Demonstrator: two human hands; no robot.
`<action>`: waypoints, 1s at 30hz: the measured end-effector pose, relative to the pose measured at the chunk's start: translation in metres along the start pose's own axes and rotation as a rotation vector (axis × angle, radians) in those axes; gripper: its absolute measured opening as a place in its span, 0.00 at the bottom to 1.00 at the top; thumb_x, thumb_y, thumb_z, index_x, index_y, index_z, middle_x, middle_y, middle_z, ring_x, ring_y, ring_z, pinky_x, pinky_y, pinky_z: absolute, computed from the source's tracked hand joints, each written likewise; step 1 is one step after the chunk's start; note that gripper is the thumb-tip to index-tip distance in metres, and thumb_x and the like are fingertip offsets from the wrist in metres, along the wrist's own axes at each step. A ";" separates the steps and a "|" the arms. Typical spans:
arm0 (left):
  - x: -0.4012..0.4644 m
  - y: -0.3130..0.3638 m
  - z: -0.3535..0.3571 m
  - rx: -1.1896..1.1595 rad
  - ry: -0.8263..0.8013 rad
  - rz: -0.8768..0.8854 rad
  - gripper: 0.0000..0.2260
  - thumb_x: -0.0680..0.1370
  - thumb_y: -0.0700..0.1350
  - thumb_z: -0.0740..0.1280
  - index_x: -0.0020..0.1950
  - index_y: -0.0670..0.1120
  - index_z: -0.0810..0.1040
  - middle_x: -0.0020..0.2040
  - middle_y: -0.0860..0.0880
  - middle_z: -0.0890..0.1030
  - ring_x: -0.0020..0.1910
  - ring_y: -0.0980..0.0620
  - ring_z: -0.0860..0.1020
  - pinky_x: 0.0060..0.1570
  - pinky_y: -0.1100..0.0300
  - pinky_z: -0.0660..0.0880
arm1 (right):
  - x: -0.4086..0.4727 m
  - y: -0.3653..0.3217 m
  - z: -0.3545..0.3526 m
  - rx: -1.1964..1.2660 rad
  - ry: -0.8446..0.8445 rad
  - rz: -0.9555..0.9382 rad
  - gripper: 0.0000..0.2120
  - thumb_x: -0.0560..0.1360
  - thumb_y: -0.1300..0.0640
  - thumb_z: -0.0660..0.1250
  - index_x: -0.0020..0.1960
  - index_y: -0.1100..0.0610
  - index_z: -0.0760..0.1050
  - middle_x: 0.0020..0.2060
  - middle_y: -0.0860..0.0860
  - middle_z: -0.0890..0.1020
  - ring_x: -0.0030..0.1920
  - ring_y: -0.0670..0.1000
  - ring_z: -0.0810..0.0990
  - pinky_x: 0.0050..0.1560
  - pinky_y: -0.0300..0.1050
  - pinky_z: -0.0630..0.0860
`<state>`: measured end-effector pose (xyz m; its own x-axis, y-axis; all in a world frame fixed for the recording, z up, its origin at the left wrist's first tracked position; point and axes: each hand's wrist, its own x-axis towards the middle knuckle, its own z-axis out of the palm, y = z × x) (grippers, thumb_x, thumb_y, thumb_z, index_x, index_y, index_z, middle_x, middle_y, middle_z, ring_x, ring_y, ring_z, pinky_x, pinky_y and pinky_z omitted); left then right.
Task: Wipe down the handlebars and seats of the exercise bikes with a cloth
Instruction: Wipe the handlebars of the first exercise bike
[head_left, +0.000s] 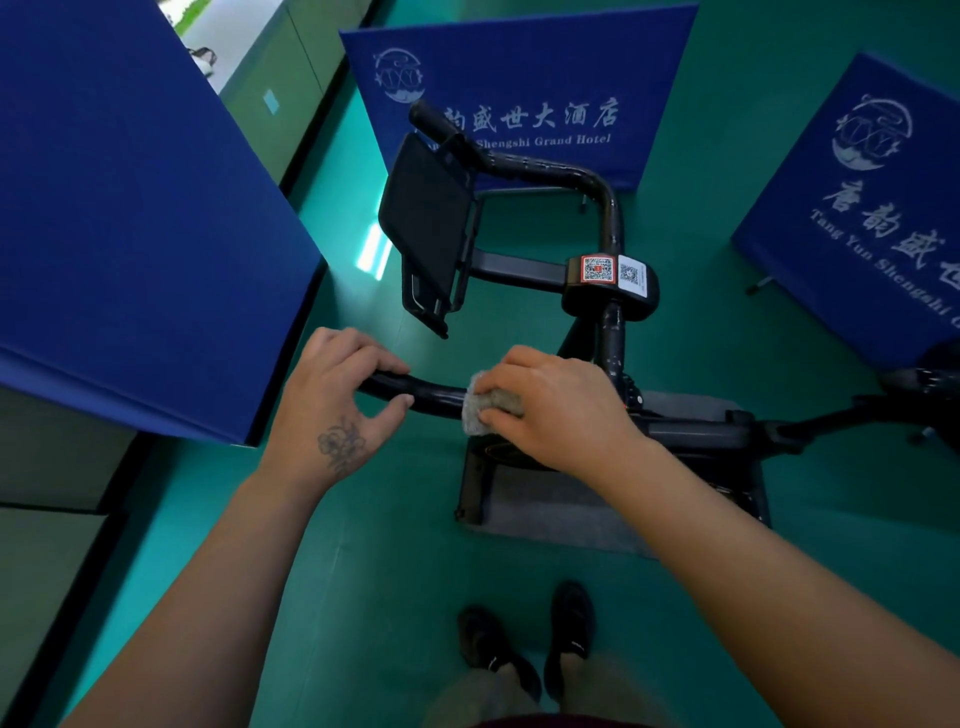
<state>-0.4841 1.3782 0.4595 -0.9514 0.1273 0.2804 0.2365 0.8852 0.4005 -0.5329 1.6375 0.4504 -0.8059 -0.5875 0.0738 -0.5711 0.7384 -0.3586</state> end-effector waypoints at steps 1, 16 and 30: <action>0.000 0.000 0.000 -0.001 0.002 0.000 0.12 0.73 0.44 0.81 0.54 0.48 0.85 0.50 0.54 0.79 0.54 0.50 0.72 0.55 0.60 0.69 | -0.004 0.004 -0.001 0.011 0.010 -0.002 0.14 0.80 0.41 0.67 0.64 0.40 0.80 0.55 0.42 0.80 0.46 0.50 0.83 0.42 0.46 0.78; 0.001 -0.001 0.002 -0.018 0.020 0.006 0.11 0.74 0.49 0.77 0.53 0.47 0.85 0.50 0.53 0.78 0.53 0.50 0.71 0.56 0.66 0.67 | -0.013 0.009 0.002 -0.028 0.060 -0.005 0.12 0.79 0.42 0.69 0.61 0.42 0.81 0.52 0.41 0.80 0.38 0.48 0.81 0.32 0.41 0.68; 0.003 0.006 -0.001 0.193 0.025 0.042 0.10 0.74 0.53 0.73 0.53 0.53 0.86 0.49 0.56 0.81 0.55 0.47 0.74 0.60 0.52 0.65 | -0.046 0.055 -0.007 0.033 0.055 0.067 0.10 0.76 0.42 0.71 0.58 0.37 0.82 0.53 0.37 0.81 0.44 0.47 0.83 0.35 0.42 0.71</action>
<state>-0.4852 1.3838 0.4638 -0.9358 0.1567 0.3158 0.2312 0.9490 0.2142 -0.5286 1.7074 0.4341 -0.8502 -0.5170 0.0993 -0.5106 0.7638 -0.3948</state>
